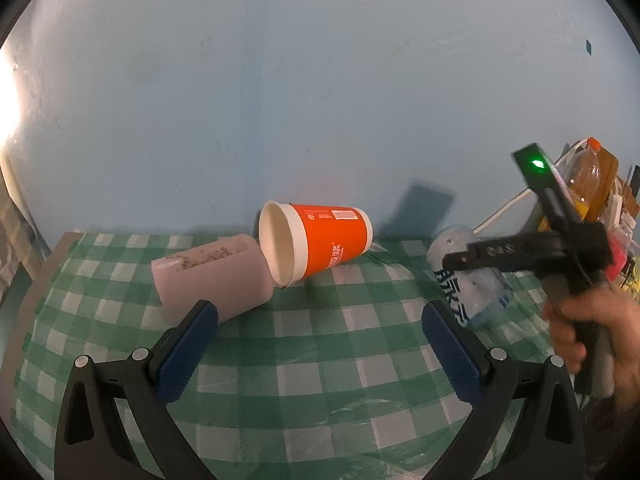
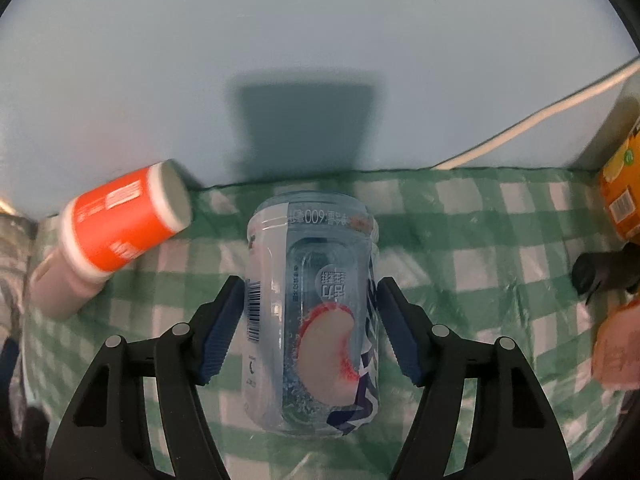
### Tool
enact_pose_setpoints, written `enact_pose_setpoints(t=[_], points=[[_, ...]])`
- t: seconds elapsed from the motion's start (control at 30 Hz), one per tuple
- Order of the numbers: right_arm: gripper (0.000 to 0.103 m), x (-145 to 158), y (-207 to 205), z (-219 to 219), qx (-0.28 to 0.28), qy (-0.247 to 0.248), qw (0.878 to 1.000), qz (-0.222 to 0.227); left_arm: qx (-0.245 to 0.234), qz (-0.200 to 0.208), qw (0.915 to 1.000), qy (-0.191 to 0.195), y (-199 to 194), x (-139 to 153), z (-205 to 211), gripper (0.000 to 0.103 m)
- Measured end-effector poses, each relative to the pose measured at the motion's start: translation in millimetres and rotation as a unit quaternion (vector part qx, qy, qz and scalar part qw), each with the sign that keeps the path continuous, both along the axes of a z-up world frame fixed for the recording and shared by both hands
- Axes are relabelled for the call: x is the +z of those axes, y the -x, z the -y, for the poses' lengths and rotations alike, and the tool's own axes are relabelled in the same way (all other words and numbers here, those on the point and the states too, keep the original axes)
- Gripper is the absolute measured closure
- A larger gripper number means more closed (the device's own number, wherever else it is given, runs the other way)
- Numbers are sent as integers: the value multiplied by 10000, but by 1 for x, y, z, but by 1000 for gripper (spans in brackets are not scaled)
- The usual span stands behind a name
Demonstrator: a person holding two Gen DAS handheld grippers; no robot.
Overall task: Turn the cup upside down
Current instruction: 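Lift the clear cup with the right gripper toward the left gripper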
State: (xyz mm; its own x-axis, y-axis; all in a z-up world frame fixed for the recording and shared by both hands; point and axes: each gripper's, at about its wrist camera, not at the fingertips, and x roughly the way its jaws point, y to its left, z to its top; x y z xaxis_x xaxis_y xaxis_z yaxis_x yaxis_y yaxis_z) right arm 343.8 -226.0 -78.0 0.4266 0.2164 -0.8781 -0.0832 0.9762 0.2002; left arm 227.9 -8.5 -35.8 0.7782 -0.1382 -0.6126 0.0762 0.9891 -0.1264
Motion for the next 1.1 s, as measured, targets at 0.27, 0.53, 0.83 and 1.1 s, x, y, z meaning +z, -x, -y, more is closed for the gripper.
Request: enact_pose_setpoints(t=[0.27,0.53,0.83,1.1], points=[[34,7,57,-8,380,-843,9957,70,4,-40,10000,84,7,3,-7,0],[34,10,105,-27,622,-1520,9864,31,31,-112,9999,108,27,1,-18,0],[33,-7,134,-56,564,-1649,9847,-61,187,-430,9985,276,49,-21,-40,0],[30,-16,142,-56,291,-1692,9850,-183,338,-586,9967,447,51,-32,-54,0]])
